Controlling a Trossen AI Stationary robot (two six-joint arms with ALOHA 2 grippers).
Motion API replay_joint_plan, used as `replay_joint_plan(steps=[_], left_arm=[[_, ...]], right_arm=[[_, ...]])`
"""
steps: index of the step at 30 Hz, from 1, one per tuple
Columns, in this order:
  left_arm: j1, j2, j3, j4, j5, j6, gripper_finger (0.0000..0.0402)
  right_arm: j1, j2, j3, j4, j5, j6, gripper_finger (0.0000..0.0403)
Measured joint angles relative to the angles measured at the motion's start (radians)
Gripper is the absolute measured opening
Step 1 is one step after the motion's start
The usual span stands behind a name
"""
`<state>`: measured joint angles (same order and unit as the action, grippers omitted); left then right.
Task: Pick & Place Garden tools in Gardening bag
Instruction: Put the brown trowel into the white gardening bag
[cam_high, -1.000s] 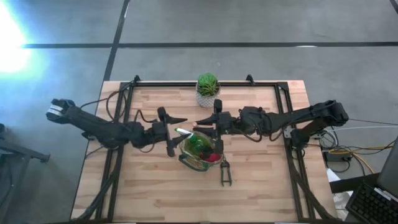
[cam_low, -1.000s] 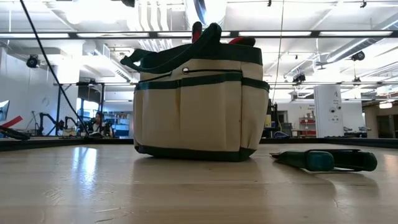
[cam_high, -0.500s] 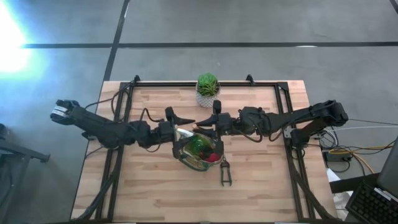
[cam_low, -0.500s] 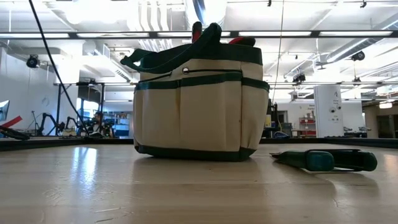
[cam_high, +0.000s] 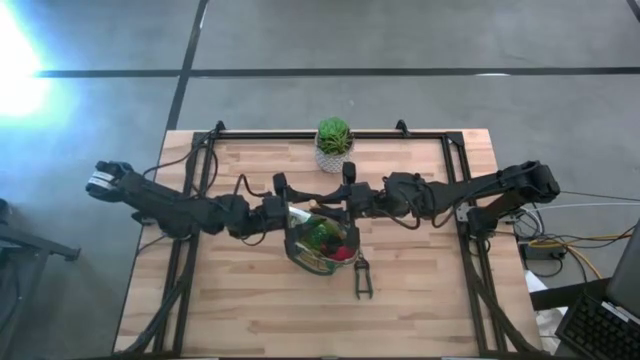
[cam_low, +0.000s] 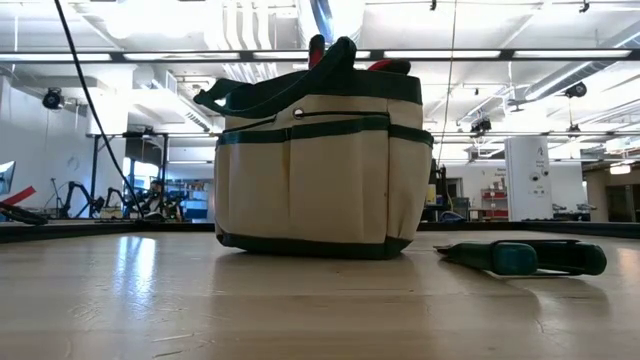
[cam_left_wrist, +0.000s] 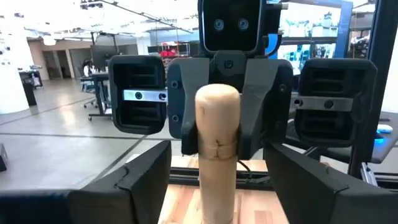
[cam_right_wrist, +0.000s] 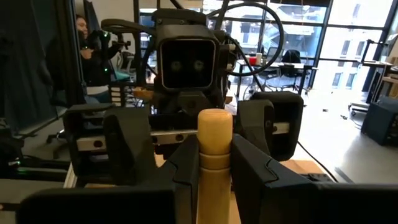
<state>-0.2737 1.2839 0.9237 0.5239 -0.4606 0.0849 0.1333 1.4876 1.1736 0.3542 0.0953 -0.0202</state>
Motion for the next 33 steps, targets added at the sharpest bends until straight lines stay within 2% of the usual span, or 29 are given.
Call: replay_joint_plan(steps=[4, 16, 28, 30, 33], left_arm=[[0.004, 0.000, -0.004, -0.001, 0.004, -0.037, 0.0223], [0.006, -0.002, -0.008, -0.018, 0.025, -0.025, 0.0075], [0.006, -0.002, -0.007, -0.041, 0.031, -0.013, 0.0073], [0.006, -0.002, -0.007, -0.042, 0.033, -0.012, 0.0073], [0.007, -0.004, -0.007, -0.060, 0.032, -0.001, 0.0073]], right_arm=[[0.000, 0.000, 0.000, 0.001, -0.021, 0.000, 0.0050], [0.000, -0.001, 0.005, 0.008, -0.053, 0.012, 0.0050], [0.000, -0.001, 0.006, -0.008, -0.067, 0.015, 0.0050], [0.001, -0.001, 0.009, -0.012, -0.067, 0.028, 0.0071], [0.002, -0.008, 0.018, -0.004, -0.067, 0.075, 0.0131]])
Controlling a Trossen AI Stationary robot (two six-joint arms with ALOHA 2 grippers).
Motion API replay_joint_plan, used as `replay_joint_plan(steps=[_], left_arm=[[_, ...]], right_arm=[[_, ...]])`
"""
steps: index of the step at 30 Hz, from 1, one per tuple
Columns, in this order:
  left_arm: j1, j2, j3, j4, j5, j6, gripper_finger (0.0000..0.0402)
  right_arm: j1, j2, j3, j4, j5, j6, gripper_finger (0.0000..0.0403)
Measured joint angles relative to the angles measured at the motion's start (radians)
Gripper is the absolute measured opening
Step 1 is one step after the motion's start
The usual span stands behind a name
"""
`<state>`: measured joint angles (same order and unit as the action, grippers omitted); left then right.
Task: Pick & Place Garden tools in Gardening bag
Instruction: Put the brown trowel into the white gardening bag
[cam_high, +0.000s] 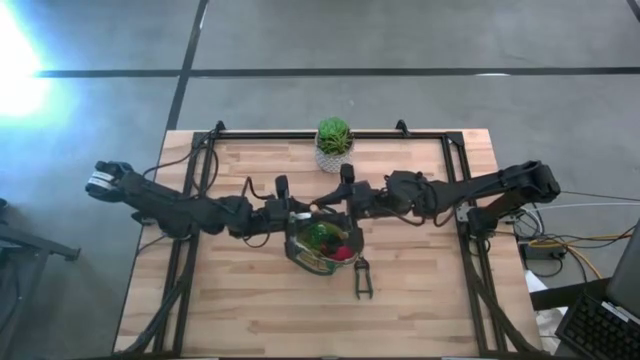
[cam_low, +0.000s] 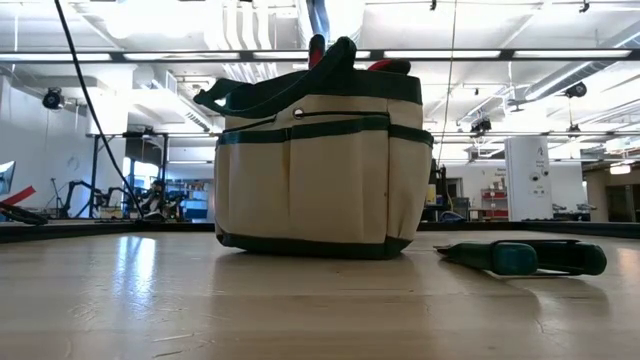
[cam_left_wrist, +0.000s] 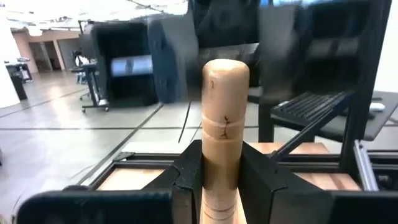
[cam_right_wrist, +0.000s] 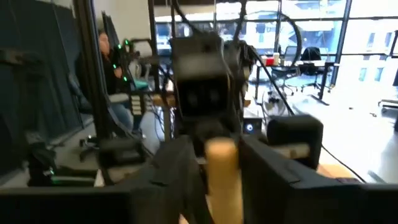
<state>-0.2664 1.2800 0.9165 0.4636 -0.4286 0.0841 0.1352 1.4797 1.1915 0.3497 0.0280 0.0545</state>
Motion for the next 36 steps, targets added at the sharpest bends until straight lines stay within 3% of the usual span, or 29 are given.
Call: replay_joint_plan(steps=[5, 9, 15, 21, 27, 36], left_arm=[[0.000, -0.017, 0.003, -0.018, 0.000, 0.004, 0.0073], [-0.001, -0.060, 0.002, -0.095, 0.004, 0.009, 0.0073], [-0.003, -0.175, -0.004, -0.268, 0.085, -0.007, 0.0073], [-0.003, -0.260, -0.010, -0.404, 0.160, -0.013, 0.0073], [-0.004, -0.333, -0.091, -0.393, 0.375, 0.046, 0.0073], [0.035, -0.463, -0.197, -0.396, 0.413, 0.102, 0.0073]], right_arm=[[0.000, -0.056, 0.000, -0.085, 0.003, -0.005, 0.0214], [0.005, -0.113, -0.004, -0.210, 0.048, -0.003, 0.0237], [0.028, -0.186, -0.036, -0.352, 0.148, 0.021, 0.0231], [0.043, -0.262, -0.107, -0.376, 0.188, 0.066, 0.0217], [0.046, -0.338, -0.216, -0.373, 0.322, 0.152, 0.0205], [0.046, -0.428, -0.337, -0.311, 0.341, 0.180, 0.0188]])
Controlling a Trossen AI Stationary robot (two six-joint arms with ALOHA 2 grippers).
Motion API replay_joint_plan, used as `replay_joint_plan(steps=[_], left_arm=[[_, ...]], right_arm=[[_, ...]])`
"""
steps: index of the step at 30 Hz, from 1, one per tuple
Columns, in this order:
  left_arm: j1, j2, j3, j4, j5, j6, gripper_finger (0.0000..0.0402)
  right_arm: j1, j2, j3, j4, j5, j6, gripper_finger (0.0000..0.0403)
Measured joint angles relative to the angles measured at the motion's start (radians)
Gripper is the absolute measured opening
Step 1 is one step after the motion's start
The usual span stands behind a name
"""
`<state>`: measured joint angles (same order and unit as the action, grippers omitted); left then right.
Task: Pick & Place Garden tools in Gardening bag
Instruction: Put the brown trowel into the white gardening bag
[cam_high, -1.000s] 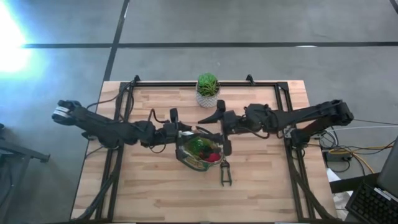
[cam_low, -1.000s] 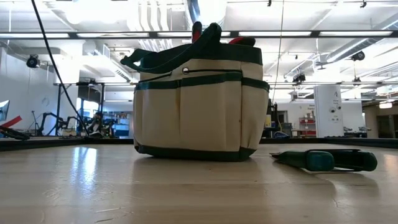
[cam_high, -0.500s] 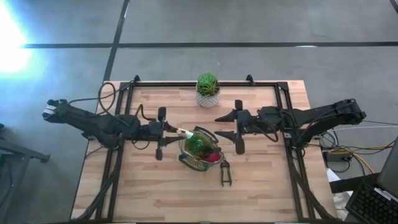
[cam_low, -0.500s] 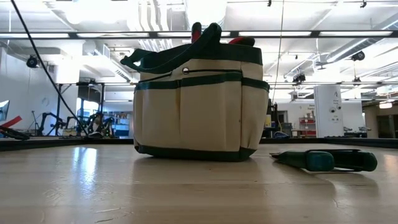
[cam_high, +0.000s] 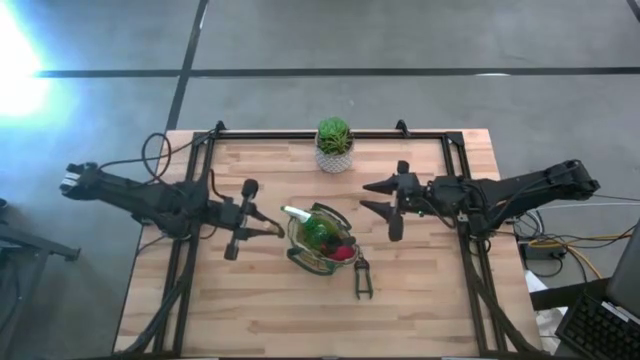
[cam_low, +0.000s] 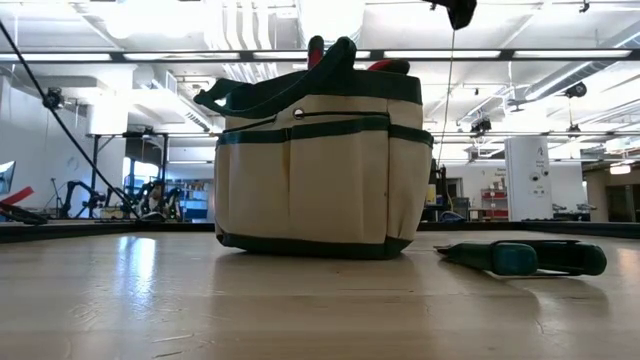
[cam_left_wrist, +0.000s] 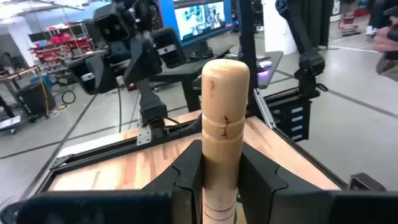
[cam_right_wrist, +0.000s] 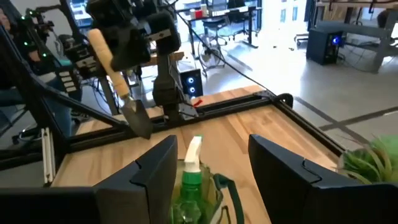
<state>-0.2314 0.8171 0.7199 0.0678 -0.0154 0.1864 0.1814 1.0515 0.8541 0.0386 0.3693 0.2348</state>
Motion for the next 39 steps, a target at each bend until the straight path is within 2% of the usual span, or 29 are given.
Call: replay_joint_plan(steps=[10, 19, 28, 39], left_arm=[[0.105, -0.009, -0.072, 0.015, 0.090, -0.022, 0.0073], [0.194, -0.012, -0.151, 0.160, 0.212, -0.026, 0.0073], [0.255, -0.012, -0.247, 0.275, 0.234, -0.058, 0.0073], [0.263, 0.004, -0.300, 0.379, 0.285, -0.064, 0.0073]], right_arm=[[0.000, -0.017, -0.017, 0.017, -0.001, -0.015, 0.0189], [0.000, -0.016, -0.017, 0.019, -0.001, -0.029, 0.0189], [0.000, -0.016, -0.017, 0.018, -0.002, -0.029, 0.0189], [-0.001, -0.016, -0.017, 0.019, -0.002, -0.029, 0.0189]])
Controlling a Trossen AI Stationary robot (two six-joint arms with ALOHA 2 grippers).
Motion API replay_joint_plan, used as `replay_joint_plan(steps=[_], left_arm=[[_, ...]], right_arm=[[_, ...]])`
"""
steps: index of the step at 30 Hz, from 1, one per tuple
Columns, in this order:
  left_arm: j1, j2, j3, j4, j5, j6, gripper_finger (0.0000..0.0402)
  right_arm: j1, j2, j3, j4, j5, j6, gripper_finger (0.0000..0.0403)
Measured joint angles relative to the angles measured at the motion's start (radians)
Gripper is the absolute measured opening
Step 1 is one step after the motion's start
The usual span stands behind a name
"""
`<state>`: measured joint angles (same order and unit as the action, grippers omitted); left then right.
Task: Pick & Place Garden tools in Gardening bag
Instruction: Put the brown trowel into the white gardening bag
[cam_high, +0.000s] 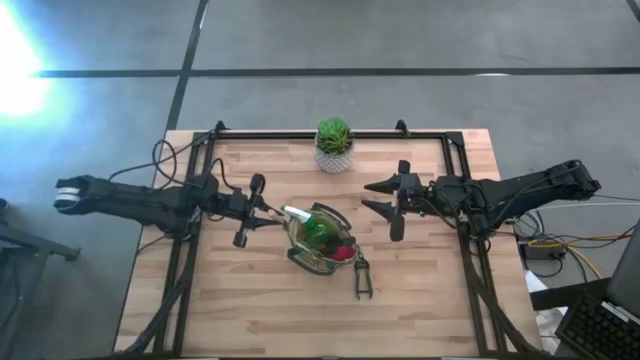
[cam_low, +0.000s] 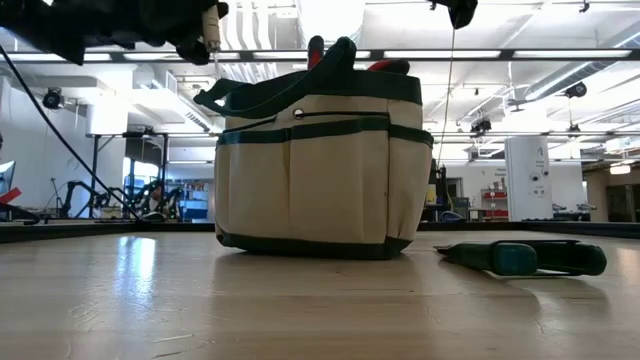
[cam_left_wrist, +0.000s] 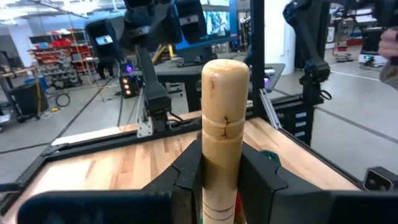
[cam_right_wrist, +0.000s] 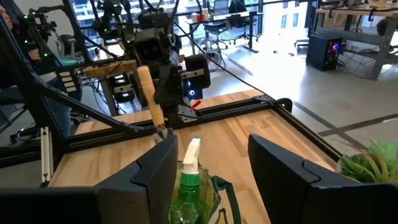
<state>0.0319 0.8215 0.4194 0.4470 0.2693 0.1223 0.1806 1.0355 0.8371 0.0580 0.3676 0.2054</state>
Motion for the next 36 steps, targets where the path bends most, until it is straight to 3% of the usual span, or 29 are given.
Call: replay_joint_plan(steps=[19, 36], left_arm=[[0.020, 0.149, -0.014, 0.085, 0.043, -0.003, 0.0073], [0.081, 0.218, -0.015, 0.100, 0.192, 0.036, 0.0073]], right_arm=[[0.000, 0.000, 0.000, 0.001, 0.000, 0.000, 0.0189], [0.000, 0.000, 0.000, -0.001, 0.000, 0.000, 0.0189]])
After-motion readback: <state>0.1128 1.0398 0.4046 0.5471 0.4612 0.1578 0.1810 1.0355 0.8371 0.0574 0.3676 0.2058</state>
